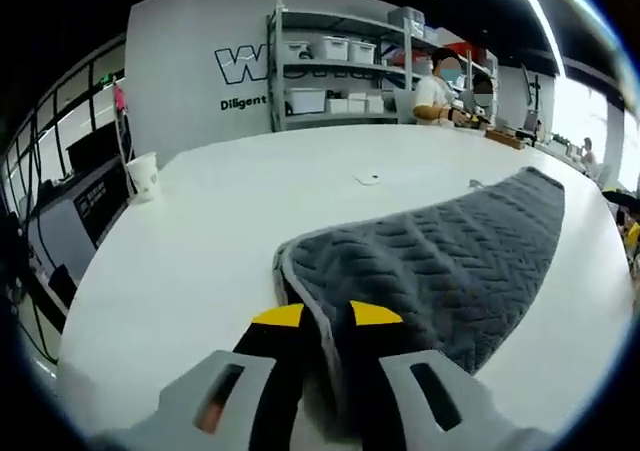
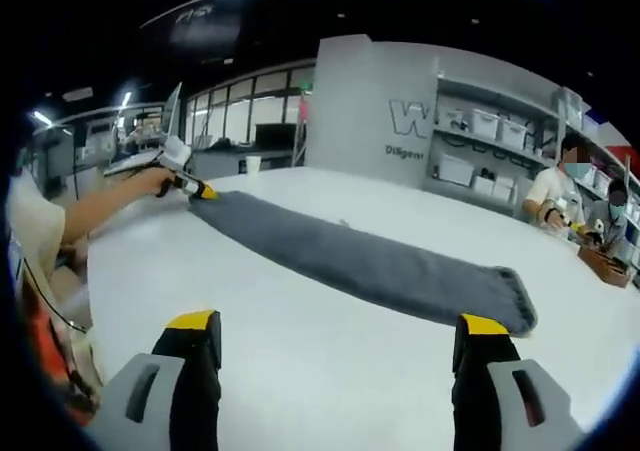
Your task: Open the folded towel by lifting each exposed corner and separating the folded layers until the towel lies flat within the target outline without major curled edges
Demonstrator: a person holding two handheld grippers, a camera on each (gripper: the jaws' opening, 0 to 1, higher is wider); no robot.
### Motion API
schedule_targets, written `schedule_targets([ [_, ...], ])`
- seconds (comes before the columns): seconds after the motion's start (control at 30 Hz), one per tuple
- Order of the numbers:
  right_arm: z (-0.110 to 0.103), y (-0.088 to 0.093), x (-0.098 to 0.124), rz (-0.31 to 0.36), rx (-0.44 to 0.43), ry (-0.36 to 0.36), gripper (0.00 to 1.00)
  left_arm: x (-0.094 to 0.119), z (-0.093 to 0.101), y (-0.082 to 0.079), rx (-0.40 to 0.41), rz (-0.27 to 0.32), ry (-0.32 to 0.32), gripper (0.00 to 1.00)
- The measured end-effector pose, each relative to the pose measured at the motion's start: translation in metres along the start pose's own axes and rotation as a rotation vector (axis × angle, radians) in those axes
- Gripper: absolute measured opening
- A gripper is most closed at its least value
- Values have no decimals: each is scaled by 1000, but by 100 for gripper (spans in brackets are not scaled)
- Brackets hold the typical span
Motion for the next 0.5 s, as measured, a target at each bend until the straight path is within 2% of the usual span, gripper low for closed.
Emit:
schedule_targets([
  [0.1, -1, 1, -1, -7, 3, -2, 96, 2, 4, -4, -28, 34, -2, 5],
  [0.17, -2, 2, -1, -11, 6, -3, 96, 4, 7, -8, -91, 61, -2, 4],
  [0.2, -3, 2, -1, -11, 7, -4, 96, 5, 10, -8, -147, 60, -14, 4],
  [0.33, -2, 2, -1, -9, 6, -6, 96, 8, 20, -10, -286, 70, -25, 4],
  [0.4, -1, 4, -3, -21, 9, 0, 96, 12, 32, -12, -386, 97, -8, 3],
  [0.5, -1, 6, -4, -31, 13, -2, 95, 17, 46, -17, -445, 136, 38, 3],
])
Point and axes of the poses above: the point that each gripper's makers call its tool centre point, and the gripper's own axes: x roughly backward along the fingers, z roughly to its right, y roughly out of its underside, the point moved 4 cm from there along x, roughly backward along the fingers, and after that the axes turned 4 degrees about x, right-handed, at the moved point
